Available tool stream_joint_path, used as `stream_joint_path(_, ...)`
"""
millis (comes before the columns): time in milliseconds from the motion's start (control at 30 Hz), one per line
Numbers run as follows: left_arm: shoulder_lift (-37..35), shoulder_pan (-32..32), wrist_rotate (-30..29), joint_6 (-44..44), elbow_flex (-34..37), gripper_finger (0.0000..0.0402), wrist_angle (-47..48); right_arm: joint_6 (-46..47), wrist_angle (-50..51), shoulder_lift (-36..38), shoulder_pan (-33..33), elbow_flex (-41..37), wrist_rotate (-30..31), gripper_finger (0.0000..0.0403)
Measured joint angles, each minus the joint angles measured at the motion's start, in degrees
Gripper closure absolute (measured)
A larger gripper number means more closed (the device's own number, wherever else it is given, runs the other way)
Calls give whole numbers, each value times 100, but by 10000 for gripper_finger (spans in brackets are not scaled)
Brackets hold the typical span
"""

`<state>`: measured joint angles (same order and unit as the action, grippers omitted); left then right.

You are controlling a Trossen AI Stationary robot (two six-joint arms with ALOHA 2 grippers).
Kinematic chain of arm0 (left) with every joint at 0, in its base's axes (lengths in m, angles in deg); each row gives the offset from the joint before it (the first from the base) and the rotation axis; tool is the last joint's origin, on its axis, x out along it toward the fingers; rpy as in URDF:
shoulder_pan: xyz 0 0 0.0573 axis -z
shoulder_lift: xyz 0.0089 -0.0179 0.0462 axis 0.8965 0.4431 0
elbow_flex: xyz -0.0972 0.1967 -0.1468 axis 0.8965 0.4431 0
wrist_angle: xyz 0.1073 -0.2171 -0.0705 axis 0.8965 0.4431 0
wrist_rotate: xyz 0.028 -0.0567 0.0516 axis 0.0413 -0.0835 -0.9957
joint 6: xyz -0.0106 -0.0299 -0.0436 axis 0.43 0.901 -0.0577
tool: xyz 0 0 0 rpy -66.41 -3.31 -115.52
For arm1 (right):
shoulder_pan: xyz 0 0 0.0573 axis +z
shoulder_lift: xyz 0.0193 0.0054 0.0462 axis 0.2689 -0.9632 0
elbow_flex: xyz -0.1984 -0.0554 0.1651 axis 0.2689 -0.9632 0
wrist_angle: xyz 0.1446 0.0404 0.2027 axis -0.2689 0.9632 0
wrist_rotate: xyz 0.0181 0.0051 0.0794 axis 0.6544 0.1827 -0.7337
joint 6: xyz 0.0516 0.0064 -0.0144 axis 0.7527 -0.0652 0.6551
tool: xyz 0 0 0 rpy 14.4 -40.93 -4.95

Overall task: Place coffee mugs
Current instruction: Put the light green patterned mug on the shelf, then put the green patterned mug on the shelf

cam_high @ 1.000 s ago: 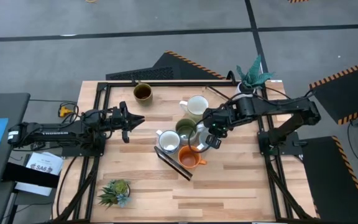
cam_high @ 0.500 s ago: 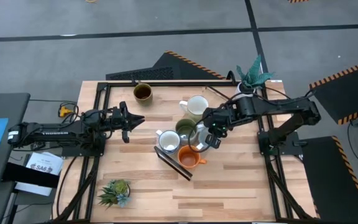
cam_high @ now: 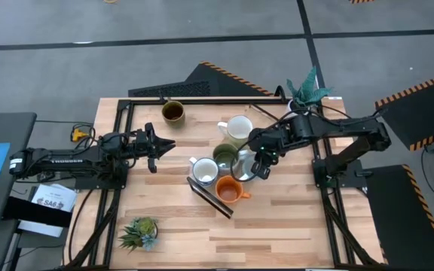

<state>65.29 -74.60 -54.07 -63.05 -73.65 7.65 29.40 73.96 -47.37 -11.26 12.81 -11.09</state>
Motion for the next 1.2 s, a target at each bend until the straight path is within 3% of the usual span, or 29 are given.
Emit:
stream_joint_path(233,1,-1,0,6,0,346,0,-11,-44,-25,-2,0,-4,302)
stream_joint_path(667,-1,-1,0,17,0,346,2,-131,-121,-42,0,2,-4,173)
stream_joint_path(967,1,-1,0,20,0,346,2,-255,-83,-42,0,15,-4,172)
stream_joint_path(1200,-1,-1,0,19,0,346,2,-397,354,-45,0,555,-2,173)
